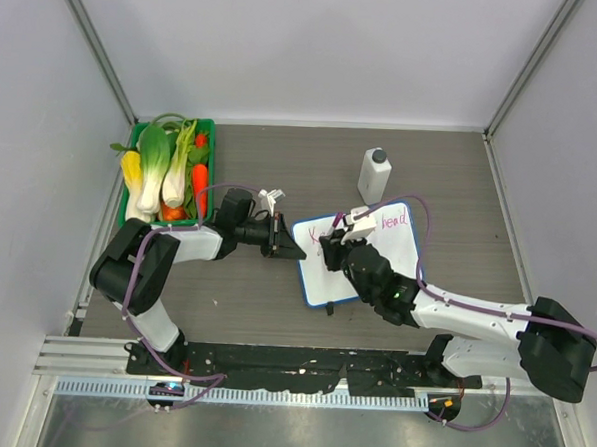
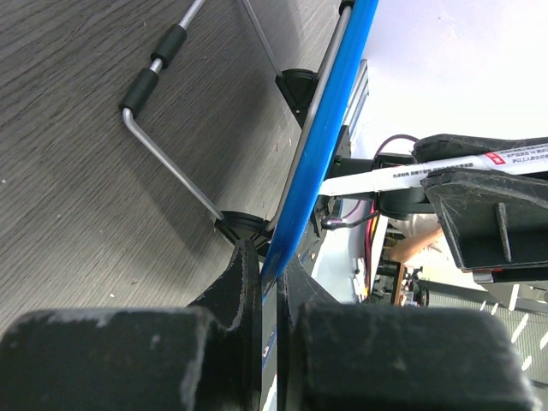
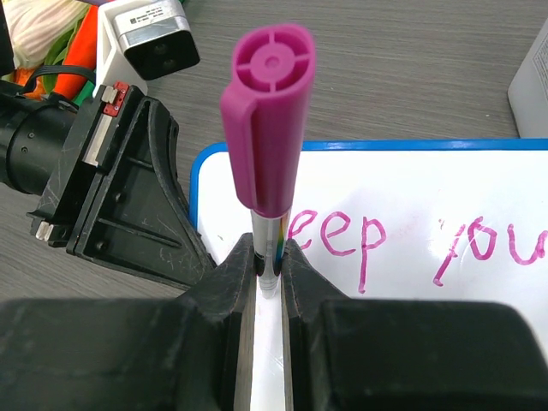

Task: Write a sentence on the whiteboard
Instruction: Write on the whiteboard with the whiteboard.

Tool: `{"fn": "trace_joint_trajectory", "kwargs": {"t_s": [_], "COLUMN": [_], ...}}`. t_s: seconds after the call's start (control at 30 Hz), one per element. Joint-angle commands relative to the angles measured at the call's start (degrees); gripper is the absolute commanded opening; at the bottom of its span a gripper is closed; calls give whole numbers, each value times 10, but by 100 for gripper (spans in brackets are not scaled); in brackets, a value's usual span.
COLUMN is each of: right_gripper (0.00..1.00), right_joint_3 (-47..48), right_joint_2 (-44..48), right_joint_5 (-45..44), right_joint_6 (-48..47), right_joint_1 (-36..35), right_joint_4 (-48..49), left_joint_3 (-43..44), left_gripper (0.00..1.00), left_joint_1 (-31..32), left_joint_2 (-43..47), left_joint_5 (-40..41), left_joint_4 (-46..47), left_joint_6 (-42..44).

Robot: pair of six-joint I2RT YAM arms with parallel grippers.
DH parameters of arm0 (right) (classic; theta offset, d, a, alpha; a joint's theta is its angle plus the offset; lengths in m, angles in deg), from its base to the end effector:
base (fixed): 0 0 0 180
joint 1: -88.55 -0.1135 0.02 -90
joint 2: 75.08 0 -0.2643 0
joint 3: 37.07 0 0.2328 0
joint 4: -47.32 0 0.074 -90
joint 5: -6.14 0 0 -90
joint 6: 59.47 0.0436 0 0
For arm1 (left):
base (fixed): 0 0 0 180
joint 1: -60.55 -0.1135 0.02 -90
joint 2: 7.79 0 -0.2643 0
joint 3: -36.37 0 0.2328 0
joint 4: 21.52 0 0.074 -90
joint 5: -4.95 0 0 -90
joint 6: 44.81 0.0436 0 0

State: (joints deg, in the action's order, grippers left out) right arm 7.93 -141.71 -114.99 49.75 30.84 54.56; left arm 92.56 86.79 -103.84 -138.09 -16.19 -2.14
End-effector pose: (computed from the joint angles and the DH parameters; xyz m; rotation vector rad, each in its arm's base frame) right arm 0.1469 0.1903 0.2426 -0.2221 1.7958 0.4678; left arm 0.2619 -0.1679 0.1703 0.1758 2.4185 -1.6758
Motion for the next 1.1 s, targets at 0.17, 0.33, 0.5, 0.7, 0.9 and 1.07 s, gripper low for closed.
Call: {"fn": "trace_joint_trajectory", "kwargs": {"t_s": [0.17,0.33,0.5,0.7,0.9,1.07], "right_gripper": [1,1,2,2,1,1], "right_joint_3": [-13,-18,-25,-23,-13,0], "right_joint_2": [19,26,33,35,26,24], "right_joint_5": [8,18,28,37,29,-6], "right_joint_6": [13,17,20,16,13,6], "right_joint_1": [-3,-3,-4,-5,-6,-6], "right_joint_4": [-20,-29,-33,-36,-35,-35], "left_joint_3": [3,4,4,4,3,3], "left_gripper": [0,0,0,0,0,0], "left_joint_1": [3,3,3,3,3,3], "left_joint_2": [-17,-19,-19,-17,-17,-18], "left_joint_5": [11,10,9,9,9,7], "left_joint_4": [-51,-50,-49,-50,-50,-51], "left_joint_6": [-9,-9,-10,-9,-9,-8]}}
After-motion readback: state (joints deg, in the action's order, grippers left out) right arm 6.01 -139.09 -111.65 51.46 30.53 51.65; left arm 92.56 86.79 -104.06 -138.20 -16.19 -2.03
